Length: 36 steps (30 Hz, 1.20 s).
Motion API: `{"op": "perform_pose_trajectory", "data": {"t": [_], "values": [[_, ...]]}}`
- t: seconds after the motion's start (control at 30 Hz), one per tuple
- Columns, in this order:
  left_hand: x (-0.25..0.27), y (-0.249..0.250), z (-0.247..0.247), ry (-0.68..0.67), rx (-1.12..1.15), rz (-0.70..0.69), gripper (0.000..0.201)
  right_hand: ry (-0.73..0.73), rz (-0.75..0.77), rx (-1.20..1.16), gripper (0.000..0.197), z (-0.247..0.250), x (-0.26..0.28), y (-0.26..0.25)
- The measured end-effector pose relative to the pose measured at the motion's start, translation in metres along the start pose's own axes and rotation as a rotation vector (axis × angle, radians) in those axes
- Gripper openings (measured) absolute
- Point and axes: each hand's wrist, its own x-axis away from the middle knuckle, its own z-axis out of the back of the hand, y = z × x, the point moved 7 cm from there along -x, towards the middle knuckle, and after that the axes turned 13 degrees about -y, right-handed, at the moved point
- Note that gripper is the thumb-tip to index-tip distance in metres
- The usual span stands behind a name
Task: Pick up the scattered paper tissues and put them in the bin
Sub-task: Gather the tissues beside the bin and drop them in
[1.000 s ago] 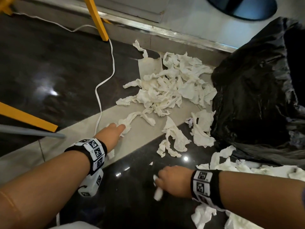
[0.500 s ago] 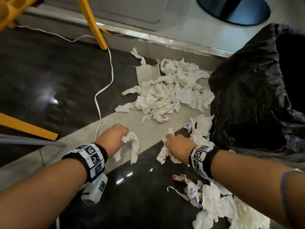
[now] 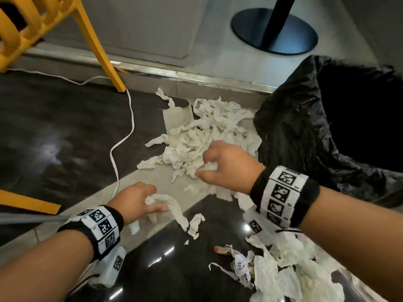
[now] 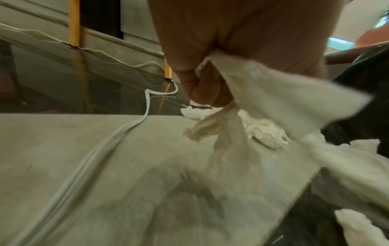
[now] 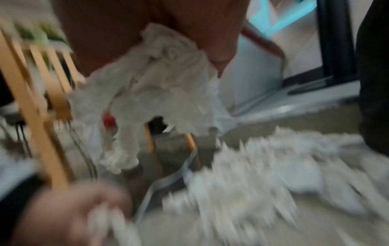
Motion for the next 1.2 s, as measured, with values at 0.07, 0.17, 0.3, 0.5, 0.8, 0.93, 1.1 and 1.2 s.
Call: {"op": "perform_pose_trajectory", "data": {"t": [0.07,0.17,0.3,0.5,0.8,0.93,1.1,1.2], "values": [[-0.003,0.000,0.011,0.041,-0.010,-0.025,0.053,0.254,0.004,-0.002,0.019,0.071,0.024,-0.006],[-0.011,0.020,0.024,0.044,-0.114,-0.054,0.044,0.587,-0.029,-0.048,0.012,0.164,0.073,0.008],[-0.024,0.069,0.003,-0.064,-0.267,-0.160,0.022,0.825,-0.195,-0.049,0.030,0.222,0.130,0.057],[-0.037,0.130,-0.096,-0.494,-0.694,-0.451,0.043,1.087,-0.404,-0.140,0.018,0.246,0.192,0.131],[-0.069,0.134,0.005,-0.205,-0.401,-0.280,0.012,0.470,-0.734,-0.333,0.060,0.177,0.178,0.215],[-0.069,0.161,0.094,0.071,-0.160,-0.288,0.030,0.552,-0.687,-0.415,0.086,0.188,0.195,0.219],[-0.038,0.250,0.182,0.273,0.140,-0.374,0.013,0.959,-0.575,-0.549,0.053,0.222,0.242,0.199],[-0.035,0.338,0.207,0.183,0.442,-0.498,0.014,1.090,-0.497,-0.642,0.047,0.230,0.257,0.185]]}}
